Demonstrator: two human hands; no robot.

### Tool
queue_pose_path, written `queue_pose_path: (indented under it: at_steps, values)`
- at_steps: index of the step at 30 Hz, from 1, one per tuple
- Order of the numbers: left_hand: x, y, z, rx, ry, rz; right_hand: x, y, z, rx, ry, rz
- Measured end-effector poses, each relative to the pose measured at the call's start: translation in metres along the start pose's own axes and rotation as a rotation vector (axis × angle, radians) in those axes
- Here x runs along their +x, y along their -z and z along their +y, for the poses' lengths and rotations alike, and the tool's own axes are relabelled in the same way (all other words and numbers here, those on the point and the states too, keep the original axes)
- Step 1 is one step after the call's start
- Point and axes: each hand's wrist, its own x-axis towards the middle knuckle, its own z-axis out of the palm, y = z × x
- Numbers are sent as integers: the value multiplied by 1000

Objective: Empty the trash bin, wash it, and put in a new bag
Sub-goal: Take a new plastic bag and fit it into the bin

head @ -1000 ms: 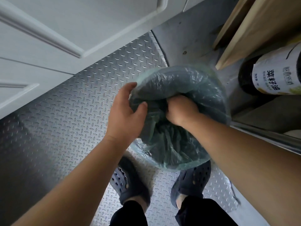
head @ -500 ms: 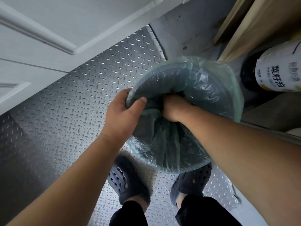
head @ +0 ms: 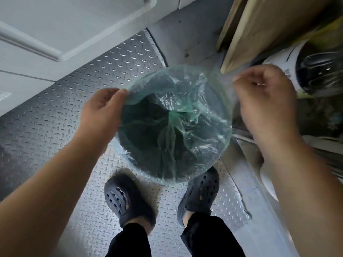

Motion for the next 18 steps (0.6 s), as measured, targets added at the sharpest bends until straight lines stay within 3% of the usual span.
queue_pose_path:
  at_steps: [1,3,5,7,9,15,18]
  values:
    - [6,1,0,-27,37,-34,13,1,11,67,-168,-50]
    - [24,3,0,-87,181,-83,34,0,33,279,-551,-305]
    - [42,5,1,-161,405,-203,41,-4,47,423,-742,-479]
    - [50,6,1,-182,529,-397,43,-12,55,478,-772,-513]
    - [54,8,2,-169,545,-495,45,-22,56,549,-813,-461]
    - [60,-4,-9,-176,505,-379,46,-40,64,557,-884,-388]
    - [58,-1,-24,-291,527,-434,40,-41,72,598,-878,-431]
